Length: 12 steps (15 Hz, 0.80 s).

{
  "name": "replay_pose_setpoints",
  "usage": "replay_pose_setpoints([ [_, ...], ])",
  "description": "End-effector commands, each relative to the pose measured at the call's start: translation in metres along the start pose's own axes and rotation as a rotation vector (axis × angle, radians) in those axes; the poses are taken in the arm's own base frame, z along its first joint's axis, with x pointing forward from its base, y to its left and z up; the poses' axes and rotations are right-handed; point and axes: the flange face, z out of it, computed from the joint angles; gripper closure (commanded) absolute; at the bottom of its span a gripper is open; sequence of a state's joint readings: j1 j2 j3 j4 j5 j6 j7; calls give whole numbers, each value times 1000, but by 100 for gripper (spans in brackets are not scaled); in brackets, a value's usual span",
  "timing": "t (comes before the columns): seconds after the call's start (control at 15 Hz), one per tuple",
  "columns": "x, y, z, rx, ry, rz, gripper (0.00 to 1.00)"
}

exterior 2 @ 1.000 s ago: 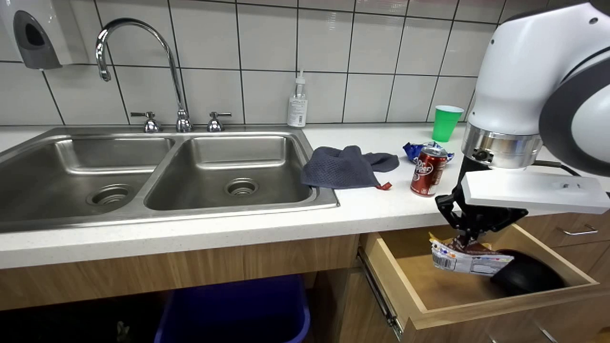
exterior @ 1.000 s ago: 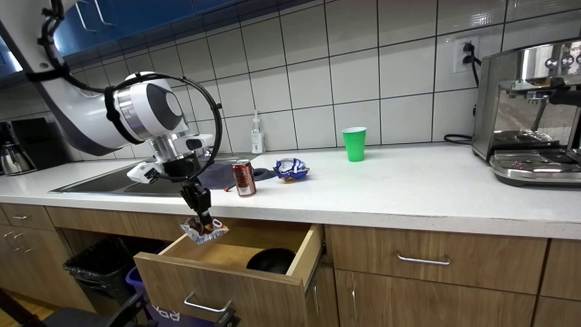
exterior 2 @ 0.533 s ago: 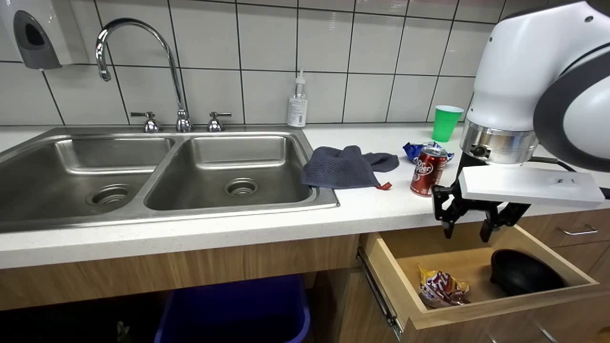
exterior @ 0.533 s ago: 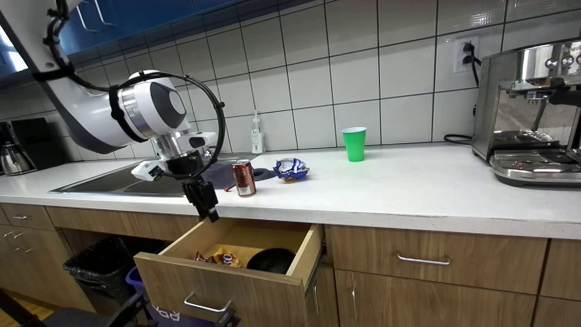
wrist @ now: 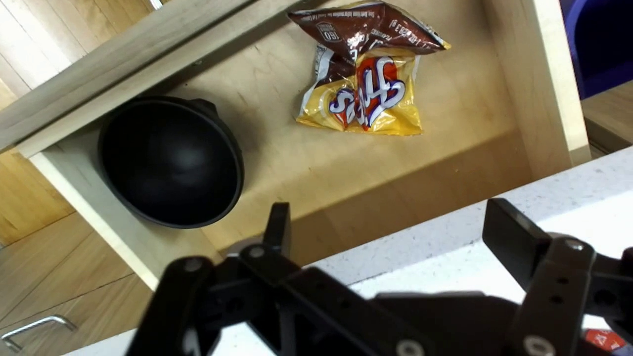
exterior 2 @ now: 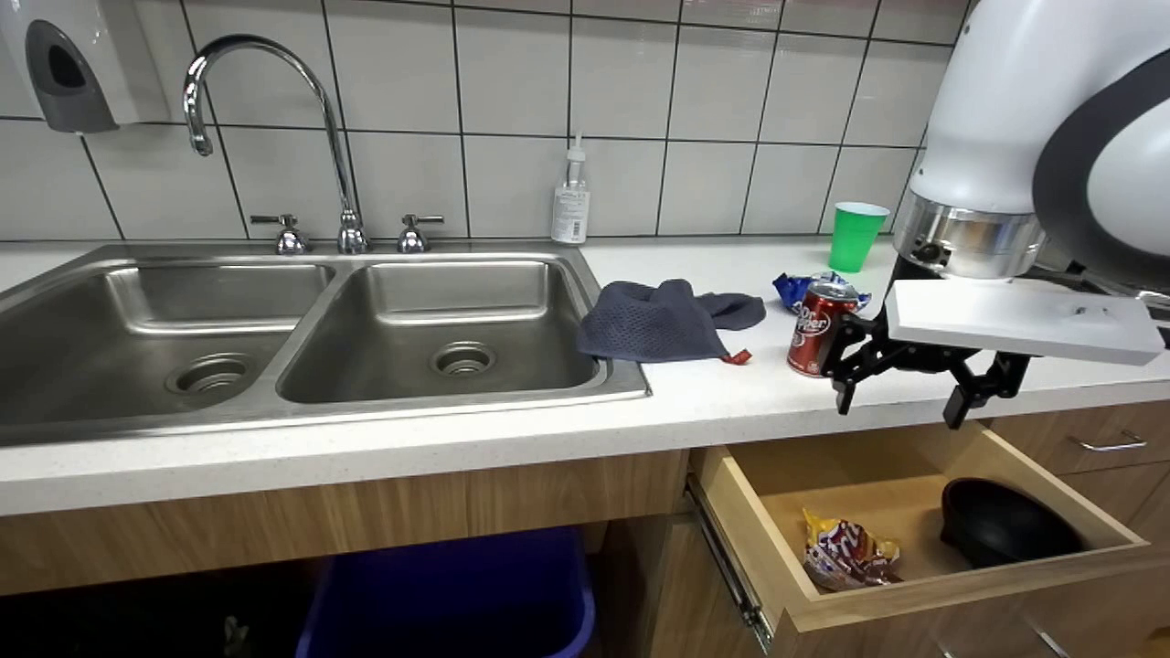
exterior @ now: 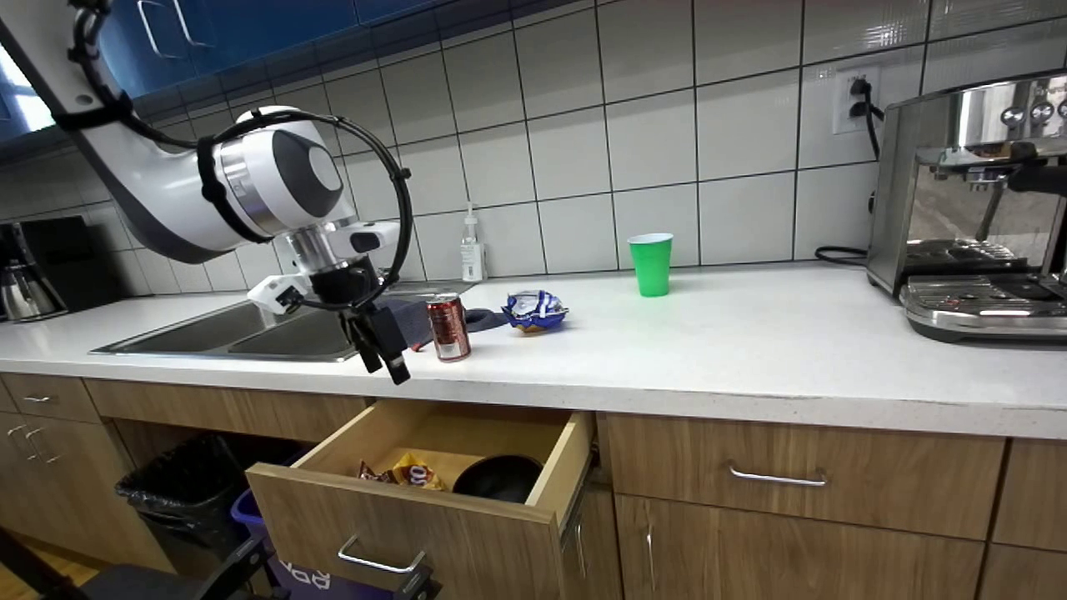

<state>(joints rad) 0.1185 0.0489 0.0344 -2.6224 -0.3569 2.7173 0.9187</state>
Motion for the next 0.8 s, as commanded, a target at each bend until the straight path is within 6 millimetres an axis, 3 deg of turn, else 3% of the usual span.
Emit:
replay_pose_setpoints([
  [0.0, 8, 13, -21, 4, 8, -3, 0],
  [0.73, 49, 28, -51, 29, 71, 15, 0],
])
